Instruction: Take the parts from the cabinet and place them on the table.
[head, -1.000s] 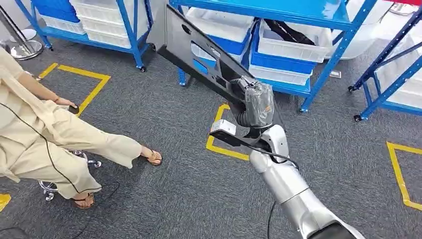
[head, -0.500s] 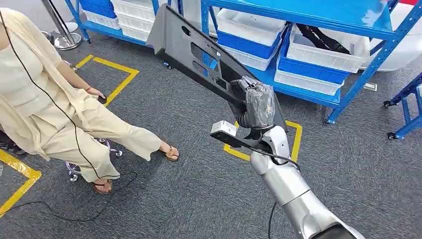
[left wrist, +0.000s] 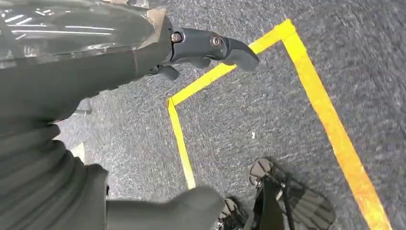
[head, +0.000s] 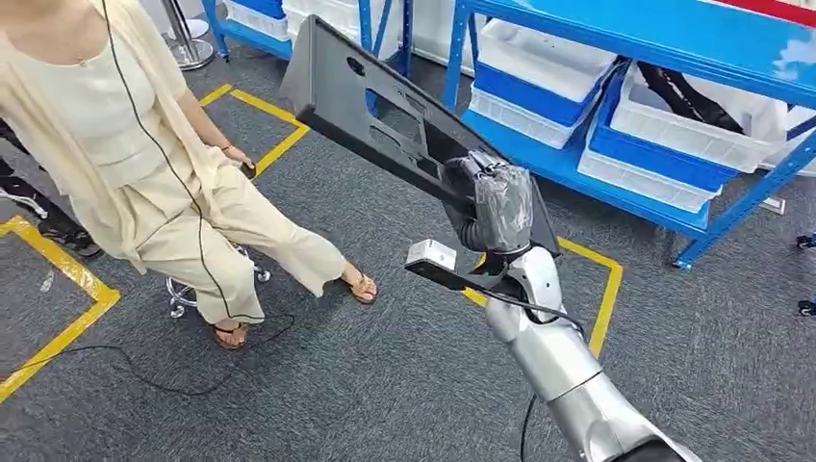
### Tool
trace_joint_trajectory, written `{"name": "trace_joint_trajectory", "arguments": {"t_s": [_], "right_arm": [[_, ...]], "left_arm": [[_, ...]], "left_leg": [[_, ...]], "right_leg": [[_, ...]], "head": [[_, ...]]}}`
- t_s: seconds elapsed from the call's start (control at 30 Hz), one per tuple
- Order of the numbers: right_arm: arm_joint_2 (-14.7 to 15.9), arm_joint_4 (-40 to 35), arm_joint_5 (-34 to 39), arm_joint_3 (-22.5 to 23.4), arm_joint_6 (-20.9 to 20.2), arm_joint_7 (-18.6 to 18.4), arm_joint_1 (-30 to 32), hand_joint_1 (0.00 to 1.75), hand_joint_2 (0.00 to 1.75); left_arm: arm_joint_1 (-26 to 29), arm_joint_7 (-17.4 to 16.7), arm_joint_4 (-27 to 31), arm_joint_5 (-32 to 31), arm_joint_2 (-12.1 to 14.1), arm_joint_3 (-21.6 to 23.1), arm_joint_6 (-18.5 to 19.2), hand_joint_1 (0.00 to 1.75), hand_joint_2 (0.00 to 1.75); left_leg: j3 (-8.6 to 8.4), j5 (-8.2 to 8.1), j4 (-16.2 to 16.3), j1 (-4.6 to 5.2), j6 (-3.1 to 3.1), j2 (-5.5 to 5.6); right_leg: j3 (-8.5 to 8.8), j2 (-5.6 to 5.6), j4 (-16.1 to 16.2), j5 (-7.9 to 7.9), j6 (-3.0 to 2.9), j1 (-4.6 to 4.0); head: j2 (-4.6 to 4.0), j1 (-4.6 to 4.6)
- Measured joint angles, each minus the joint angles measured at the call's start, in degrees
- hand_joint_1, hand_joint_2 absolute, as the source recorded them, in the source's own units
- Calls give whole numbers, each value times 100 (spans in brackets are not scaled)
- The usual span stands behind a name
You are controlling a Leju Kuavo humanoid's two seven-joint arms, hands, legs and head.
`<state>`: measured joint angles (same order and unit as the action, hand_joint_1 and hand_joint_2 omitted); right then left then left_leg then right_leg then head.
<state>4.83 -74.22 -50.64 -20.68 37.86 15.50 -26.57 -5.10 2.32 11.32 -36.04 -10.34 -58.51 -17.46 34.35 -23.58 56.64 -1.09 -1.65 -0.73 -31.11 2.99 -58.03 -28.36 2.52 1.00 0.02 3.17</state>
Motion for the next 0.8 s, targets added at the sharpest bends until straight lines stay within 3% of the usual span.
{"name": "trace_joint_trajectory", "arguments": {"t_s": [0.03, 0.1, 0.13, 0.17, 0.23, 0.27, 0.3, 0.33, 0.37, 0.47, 0.5, 0.53, 0.57, 0.63, 0.67, 0.7, 0.73, 0.77, 0.8], "right_arm": [[0, -18, 0, 2, 4, -2, 7, 175, 175], [28, -20, 0, 13, 4, -17, 68, 175, 175], [46, -20, 0, 15, 4, -22, 106, 175, 175], [48, -20, 0, 15, 4, -22, 140, 175, 175], [50, -22, 0, 15, 4, -22, 155, 175, 175], [57, -35, 0, 19, 4, -22, 150, 175, 175], [63, -39, 0, 22, 4, -22, 145, 175, 175], [59, -44, 0, 20, 4, -22, 149, 175, 175], [59, -50, -2, 20, 4, -22, 141, 175, 175], [57, -63, -4, 15, 4, -22, 140, 175, 175], [53, -77, -9, 15, 4, -22, 136, 175, 175], [50, -92, -13, 17, 4, -31, 127, 175, 175], [46, -122, -33, 17, 7, -35, 128, 175, 175], [46, -142, -70, 17, 7, -46, 131, 175, 175], [46, -151, -85, 17, 4, -52, 135, 175, 175], [44, -168, -96, 15, 4, -65, 143, 175, 175], [44, -197, -129, 15, 4, -81, 144, 175, 175], [44, -228, -153, 15, 4, -96, 141, 175, 175], [44, -271, -181, 17, 4, -111, 133, 175, 175]], "left_arm": [[-1, 0, 0, -2, 7, 0, 0, 0, 175], [-16, 4, 0, -2, 11, 2, 2, 0, 175], [-14, 4, 0, -2, 11, 2, 7, 0, 175], [-10, 4, 0, -2, 11, 2, 7, 0, 175], [2, 4, 0, -2, 9, 2, 9, 0, 175], [2, 4, 0, -2, 9, 2, 9, 0, 175], [1, 4, 0, -2, 7, 2, 9, 0, 175], [-1, 4, 0, -2, 4, 2, 9, 0, 175], [-2, 4, 0, -2, 4, 2, 9, 0, 175], [12, 4, 0, -2, 2, 2, 9, 0, 175], [17, 4, 2, -2, 13, 2, 9, 0, 175], [18, 4, 0, -2, 20, 2, 9, 0, 175], [14, 4, 0, -2, 18, 4, 9, 0, 175], [3, 4, 0, -2, 20, 4, 11, 0, 175], [4, 4, 0, -2, 20, 4, 11, 0, 175], [5, 4, 0, -2, 18, 4, 11, 0, 175], [8, 4, 0, -2, 20, 4, 13, 0, 175], [7, 13, 0, -4, 24, 4, 17, 0, 175], [6, 33, 0, -7, 37, 4, 22, 0, 175]], "left_leg": [[7, 15, -3, 1, -68, 30], [34, 20, -1, 17, -88, 151], [41, 22, -1, 31, -91, 217], [43, 26, 2, 44, -96, 295], [36, 29, 7, 54, -93, 407], [26, 36, 9, 55, -80, 497], [30, 42, 9, 55, -71, 531], [44, 25, 46, 107, -30, 580], [68, 30, 36, 95, -3, 606], [96, 67, 14, 74, 63, 691], [127, 55, 39, 75, 95, 705], [160, -14, 140, 73, 103, 514], [312, -244, 467, 85, 131, 277], [782, -698, 1428, 48, 182, 148], [972, -818, 1795, 34, 204, 134], [1067, -807, 1956, 19, 225, 113], [996, -661, 1782, -1, 241, 93], [794, -445, 1397, -17, 244, 64], [463, -179, 791, -25, 235, -24]], "right_leg": [[-169, -152, -351, -203, -57, 9], [-689, -248, -1367, -617, -108, 14], [-863, -273, -1699, -704, -89, -5], [-924, -283, -1774, -668, -52, -7], [-672, -291, -1210, -369, 19, -8], [-248, -398, -342, -25, 54, -8], [-63, -586, 49, 93, 34, -1], [-62, -643, 130, 139, -44, -30], [-39, -576, 125, 153, -96, -32], [-53, -507, 108, 167, -162, -69], [-25, -451, 158, 207, -221, 44], [-17, -404, 162, 218, -241, 42], [-9, -355, 163, 208, -319, 40], [-3, -244, 163, 191, -360, 9], [-3, -190, 162, 184, -367, 3], [1, -131, 161, 179, -370, 2], [7, -81, 160, 175, -367, 2], [19, -36, 159, 162, -352, 2], [44, 13, 157, 136, -322, 4]], "head": [[0, -6], [0, -2], [0, 7], [0, 4], [0, 7], [0, 7], [0, 9], [0, 2], [0, 5], [0, -2], [0, 0], [0, 2], [0, -39], [0, -37], [0, -35], [0, -35], [0, -37], [0, -37], [0, -37]]}}
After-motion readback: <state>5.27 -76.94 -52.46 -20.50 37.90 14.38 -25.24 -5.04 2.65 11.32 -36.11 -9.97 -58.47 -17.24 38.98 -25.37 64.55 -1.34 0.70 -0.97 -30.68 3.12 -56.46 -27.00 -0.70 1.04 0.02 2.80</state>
